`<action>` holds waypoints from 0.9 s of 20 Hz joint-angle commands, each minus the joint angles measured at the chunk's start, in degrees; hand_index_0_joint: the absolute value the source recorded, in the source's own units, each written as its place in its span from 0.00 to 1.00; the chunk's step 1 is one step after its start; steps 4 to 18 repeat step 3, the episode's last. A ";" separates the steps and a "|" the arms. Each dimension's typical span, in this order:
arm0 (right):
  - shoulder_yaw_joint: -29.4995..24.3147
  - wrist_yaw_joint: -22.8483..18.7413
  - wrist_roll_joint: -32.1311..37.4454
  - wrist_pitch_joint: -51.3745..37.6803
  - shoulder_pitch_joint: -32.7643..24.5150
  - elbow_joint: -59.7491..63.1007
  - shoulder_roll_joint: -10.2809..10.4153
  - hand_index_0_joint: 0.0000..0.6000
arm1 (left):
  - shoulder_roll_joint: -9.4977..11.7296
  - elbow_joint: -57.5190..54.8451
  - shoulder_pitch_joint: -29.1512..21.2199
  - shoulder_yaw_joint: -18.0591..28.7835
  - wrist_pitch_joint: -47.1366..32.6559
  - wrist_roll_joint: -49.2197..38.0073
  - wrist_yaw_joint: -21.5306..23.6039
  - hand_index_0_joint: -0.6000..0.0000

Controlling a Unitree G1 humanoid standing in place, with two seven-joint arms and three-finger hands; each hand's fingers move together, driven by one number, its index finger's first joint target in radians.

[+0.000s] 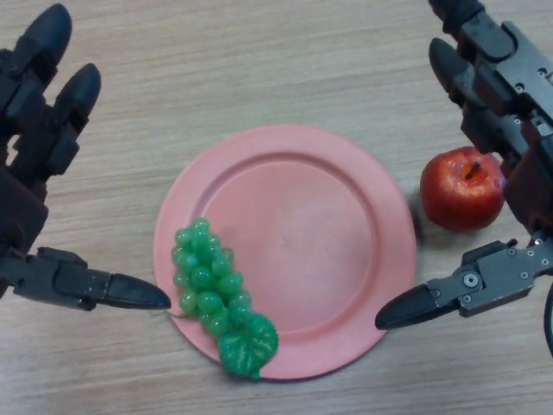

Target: Pick up the green grapes and place it on the plate

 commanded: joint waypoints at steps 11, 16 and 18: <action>-2.83 -2.13 2.73 -7.95 -0.34 -3.43 -1.04 0.00 | 1.50 -4.50 -0.92 2.06 -7.30 1.28 -0.16 1.00; -2.83 -2.13 2.73 -7.95 -0.34 -3.43 -1.04 0.00 | 1.50 -4.50 -0.92 2.06 -7.30 1.28 -0.16 1.00; -2.83 -2.13 2.73 -7.95 -0.34 -3.43 -1.04 0.00 | 1.50 -4.50 -0.92 2.06 -7.30 1.28 -0.16 1.00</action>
